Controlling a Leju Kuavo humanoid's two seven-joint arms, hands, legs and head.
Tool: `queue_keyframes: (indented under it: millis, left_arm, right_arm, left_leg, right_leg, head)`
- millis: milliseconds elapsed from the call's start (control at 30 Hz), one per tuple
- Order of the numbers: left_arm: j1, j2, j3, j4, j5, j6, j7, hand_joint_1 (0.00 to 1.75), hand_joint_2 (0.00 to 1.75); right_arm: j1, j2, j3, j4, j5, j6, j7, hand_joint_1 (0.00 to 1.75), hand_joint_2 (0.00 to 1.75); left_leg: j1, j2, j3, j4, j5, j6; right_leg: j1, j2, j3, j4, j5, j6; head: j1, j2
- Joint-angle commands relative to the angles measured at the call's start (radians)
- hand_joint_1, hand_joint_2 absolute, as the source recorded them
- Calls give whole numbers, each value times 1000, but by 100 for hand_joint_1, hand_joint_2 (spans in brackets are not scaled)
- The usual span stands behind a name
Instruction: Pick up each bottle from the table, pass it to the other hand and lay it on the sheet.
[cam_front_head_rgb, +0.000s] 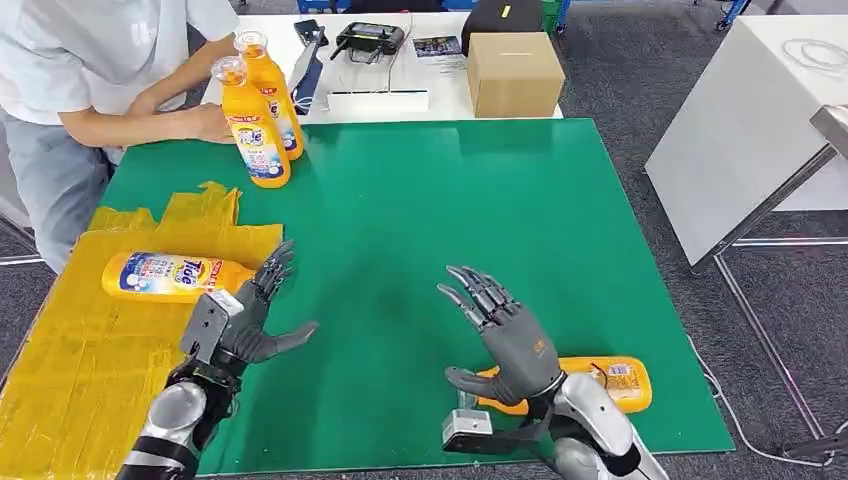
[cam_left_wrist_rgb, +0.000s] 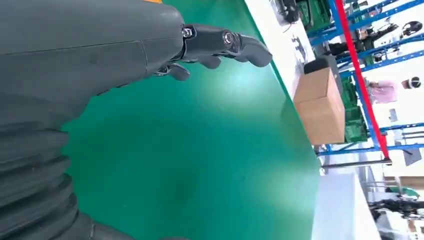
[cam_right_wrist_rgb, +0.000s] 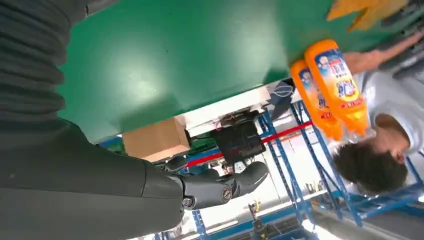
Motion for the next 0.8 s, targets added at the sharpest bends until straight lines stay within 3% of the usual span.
queue_keyframes:
  millis: [33,300,800]
  left_arm:
    - [-27,-28,-8,83,18,19,18,0,175]
    - [-14,-48,-21,92,0,69,23,0,175]
    - [-16,-46,-21,91,1,70,23,0,175]
  right_arm:
    - [-1,-77,11,56,38,12,43,0,175]
    - [32,-138,-20,51,47,56,94,0,175]
    - [30,-135,-20,52,46,56,94,0,175]
  left_leg:
    - [0,-3,7,-2,-2,1]
    - [0,-3,7,-1,-2,0]
    - [0,-1,4,-1,-1,0]
  right_leg:
    - [0,-2,9,-3,-2,0]
    - [-1,-2,8,-2,-2,0]
    - [0,-1,5,-2,-1,0]
  head:
    - [0,0]
    - [0,0]
    - [0,0]
